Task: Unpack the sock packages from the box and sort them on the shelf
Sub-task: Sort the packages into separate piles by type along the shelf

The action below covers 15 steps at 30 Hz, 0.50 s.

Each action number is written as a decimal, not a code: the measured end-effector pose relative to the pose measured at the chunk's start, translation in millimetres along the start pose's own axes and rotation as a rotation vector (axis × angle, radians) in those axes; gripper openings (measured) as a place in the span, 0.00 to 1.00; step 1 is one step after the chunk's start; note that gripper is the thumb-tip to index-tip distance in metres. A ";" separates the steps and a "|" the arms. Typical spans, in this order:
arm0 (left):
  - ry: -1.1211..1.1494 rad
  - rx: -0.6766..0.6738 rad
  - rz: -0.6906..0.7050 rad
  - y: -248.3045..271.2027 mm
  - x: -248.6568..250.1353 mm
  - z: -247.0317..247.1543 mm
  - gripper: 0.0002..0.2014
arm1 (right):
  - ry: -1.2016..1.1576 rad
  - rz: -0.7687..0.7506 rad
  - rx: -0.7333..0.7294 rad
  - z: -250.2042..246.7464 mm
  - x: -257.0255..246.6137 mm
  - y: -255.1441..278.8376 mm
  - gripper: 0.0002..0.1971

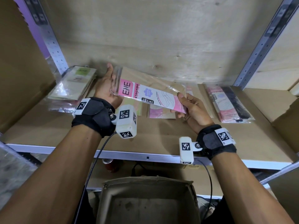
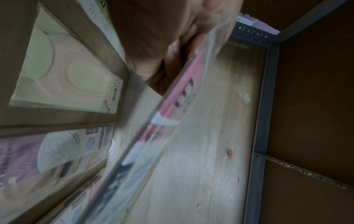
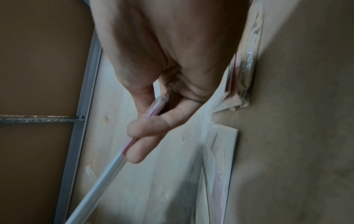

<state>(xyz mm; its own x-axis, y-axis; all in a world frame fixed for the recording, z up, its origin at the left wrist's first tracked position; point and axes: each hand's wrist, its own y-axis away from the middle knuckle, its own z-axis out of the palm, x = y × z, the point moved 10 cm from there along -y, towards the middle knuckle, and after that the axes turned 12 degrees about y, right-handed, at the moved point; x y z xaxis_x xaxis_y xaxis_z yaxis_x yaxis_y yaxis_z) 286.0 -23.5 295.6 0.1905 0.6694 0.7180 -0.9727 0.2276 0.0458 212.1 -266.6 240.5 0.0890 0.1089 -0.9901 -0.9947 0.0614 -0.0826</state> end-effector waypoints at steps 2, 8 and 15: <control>0.032 0.014 -0.018 -0.7 -3.3 -6.2 0.27 | -0.016 0.020 0.003 -2.3 2.8 0.0 0.10; 0.027 0.187 0.134 -2.0 9.5 -31.6 0.25 | -0.162 0.110 0.111 -22.5 10.2 0.7 0.16; -0.256 0.043 -0.122 2.2 -29.6 -14.5 0.38 | -0.339 0.126 0.137 -10.8 14.3 0.1 0.09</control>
<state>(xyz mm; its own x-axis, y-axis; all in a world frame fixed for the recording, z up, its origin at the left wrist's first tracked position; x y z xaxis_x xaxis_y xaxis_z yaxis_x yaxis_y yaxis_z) 280.2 -32.6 264.3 0.2718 0.4375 0.8572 -0.9505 0.2614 0.1680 212.8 -275.8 225.1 0.0012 0.4443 -0.8959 -0.9849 0.1558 0.0760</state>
